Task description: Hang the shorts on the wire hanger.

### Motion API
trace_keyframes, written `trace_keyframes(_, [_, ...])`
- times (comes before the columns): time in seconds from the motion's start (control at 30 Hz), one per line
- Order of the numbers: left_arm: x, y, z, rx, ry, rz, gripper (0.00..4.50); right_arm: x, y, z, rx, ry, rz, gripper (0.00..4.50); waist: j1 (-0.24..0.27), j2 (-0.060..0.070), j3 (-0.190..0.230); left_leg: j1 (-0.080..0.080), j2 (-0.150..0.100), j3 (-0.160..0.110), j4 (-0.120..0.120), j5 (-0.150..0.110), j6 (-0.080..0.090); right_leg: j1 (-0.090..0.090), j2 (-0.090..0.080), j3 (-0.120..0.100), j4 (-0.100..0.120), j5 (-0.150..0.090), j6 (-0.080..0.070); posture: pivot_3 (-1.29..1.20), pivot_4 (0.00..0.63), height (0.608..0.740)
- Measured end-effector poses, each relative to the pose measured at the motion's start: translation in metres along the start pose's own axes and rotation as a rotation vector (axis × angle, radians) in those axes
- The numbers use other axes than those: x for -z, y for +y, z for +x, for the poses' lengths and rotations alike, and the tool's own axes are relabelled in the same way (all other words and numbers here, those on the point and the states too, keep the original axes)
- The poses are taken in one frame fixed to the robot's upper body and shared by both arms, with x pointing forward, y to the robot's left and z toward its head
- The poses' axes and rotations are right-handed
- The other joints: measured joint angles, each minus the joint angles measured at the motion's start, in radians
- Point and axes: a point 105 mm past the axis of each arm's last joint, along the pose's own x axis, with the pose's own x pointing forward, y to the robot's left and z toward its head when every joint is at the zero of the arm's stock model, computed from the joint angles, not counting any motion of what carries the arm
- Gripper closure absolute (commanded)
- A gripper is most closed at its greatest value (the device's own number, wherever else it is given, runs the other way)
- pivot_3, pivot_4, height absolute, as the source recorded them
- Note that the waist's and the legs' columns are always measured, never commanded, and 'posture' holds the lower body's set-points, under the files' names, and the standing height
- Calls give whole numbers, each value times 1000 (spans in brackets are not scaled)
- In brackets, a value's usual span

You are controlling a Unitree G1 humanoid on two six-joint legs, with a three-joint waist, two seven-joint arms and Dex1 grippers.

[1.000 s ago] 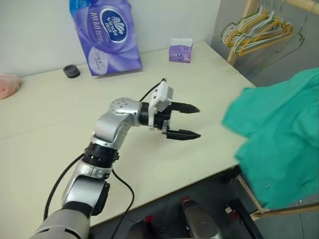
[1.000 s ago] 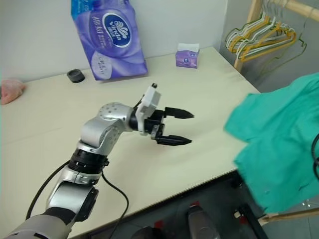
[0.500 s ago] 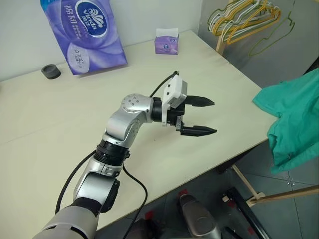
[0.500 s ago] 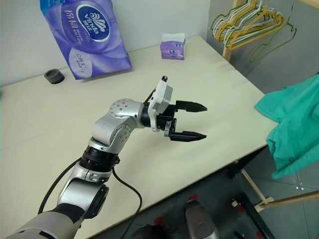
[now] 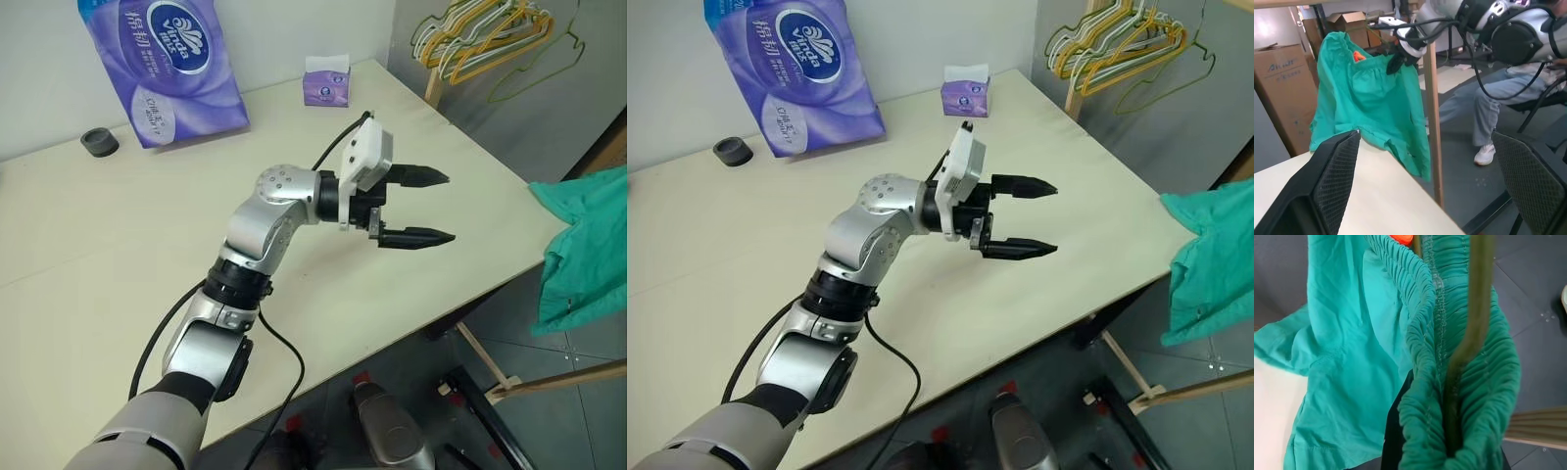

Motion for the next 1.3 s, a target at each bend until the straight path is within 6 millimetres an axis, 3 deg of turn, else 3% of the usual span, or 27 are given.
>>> trace_keyframes(0.63, [-23,12,20,51,22,-76,8,10,23,-5,-74,1,27,4500,-4,1,-1,0,0,1,0,0,-1,-1,0,1,0,1,2,-440,159,740])
trace_keyframes(0.67, [-22,13,21,51,21,-83,0,10,25,-5,-87,-6,33,3940,-4,1,-1,0,0,1,0,0,-1,-1,0,2,0,1,2,-440,159,740])
trace_keyframes(0.83, [-24,11,27,71,8,-93,0,9,37,-6,-136,-33,36,2364,-4,2,-2,-1,0,2,0,0,-1,-3,0,3,1,1,2,-445,160,740])
trace_keyframes(1.07, [-24,12,29,74,0,-87,0,-8,40,-19,-133,-158,38,25,-4,3,-2,-3,0,5,0,0,-1,-7,0,6,3,1,3,-447,160,740])
trace_keyframes(1.3, [-23,13,29,72,0,-89,0,-36,40,-36,-61,-361,-33,25,-9,3,-2,-3,-1,7,0,0,-1,-7,0,9,3,1,4,-449,161,740])
